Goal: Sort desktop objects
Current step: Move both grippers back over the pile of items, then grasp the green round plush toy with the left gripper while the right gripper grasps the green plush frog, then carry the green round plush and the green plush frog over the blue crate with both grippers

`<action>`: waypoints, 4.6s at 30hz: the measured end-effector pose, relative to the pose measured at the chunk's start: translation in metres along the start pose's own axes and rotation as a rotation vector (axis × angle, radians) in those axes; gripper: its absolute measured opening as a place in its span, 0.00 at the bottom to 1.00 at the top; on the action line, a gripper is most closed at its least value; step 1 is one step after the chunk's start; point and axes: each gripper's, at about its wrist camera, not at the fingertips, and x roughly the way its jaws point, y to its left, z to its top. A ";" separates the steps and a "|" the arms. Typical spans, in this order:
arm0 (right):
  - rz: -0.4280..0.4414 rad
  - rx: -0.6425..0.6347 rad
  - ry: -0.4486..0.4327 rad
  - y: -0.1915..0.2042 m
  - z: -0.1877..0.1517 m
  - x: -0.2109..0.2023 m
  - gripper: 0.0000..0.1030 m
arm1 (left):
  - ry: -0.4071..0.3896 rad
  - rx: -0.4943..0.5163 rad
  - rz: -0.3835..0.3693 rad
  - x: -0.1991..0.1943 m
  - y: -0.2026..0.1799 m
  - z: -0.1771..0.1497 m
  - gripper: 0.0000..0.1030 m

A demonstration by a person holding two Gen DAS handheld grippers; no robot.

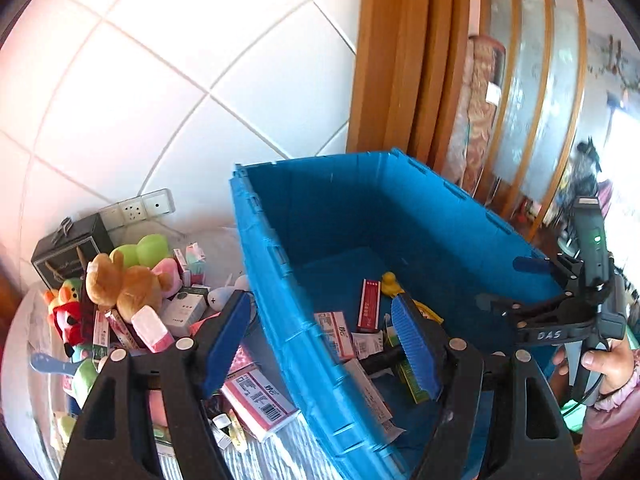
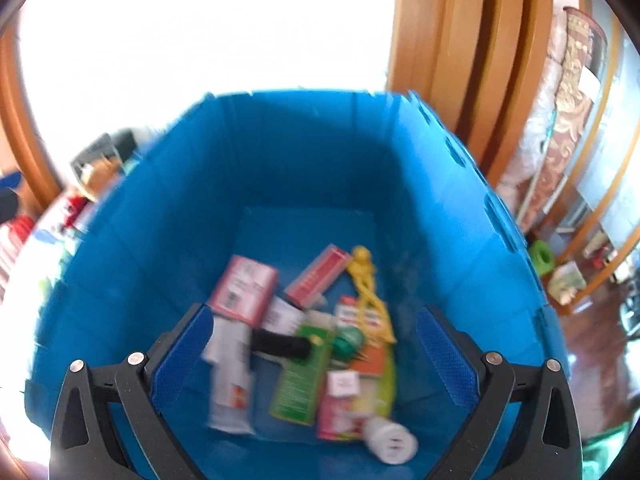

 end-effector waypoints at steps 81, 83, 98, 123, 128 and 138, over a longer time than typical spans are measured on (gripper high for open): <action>0.387 -0.346 0.140 0.515 -0.034 0.168 0.23 | 0.136 -0.389 0.388 -0.030 0.381 -0.240 0.55; 0.417 -0.322 0.077 0.504 -0.025 0.142 0.23 | 0.108 -0.375 0.383 -0.040 0.371 -0.231 0.55; 0.300 -0.193 -0.344 0.396 0.020 -0.014 0.23 | -0.075 -0.203 0.273 -0.061 0.263 -0.149 0.55; -0.066 -0.028 -0.484 0.121 0.030 -0.103 0.24 | -0.113 0.014 -0.070 0.003 -0.006 0.001 0.56; -0.094 -0.024 -0.424 0.075 0.041 -0.082 0.24 | -0.011 0.025 -0.091 0.042 -0.040 0.032 0.56; -0.115 -0.036 -0.250 0.000 0.090 -0.021 0.24 | 0.221 0.012 -0.018 0.148 -0.087 0.084 0.56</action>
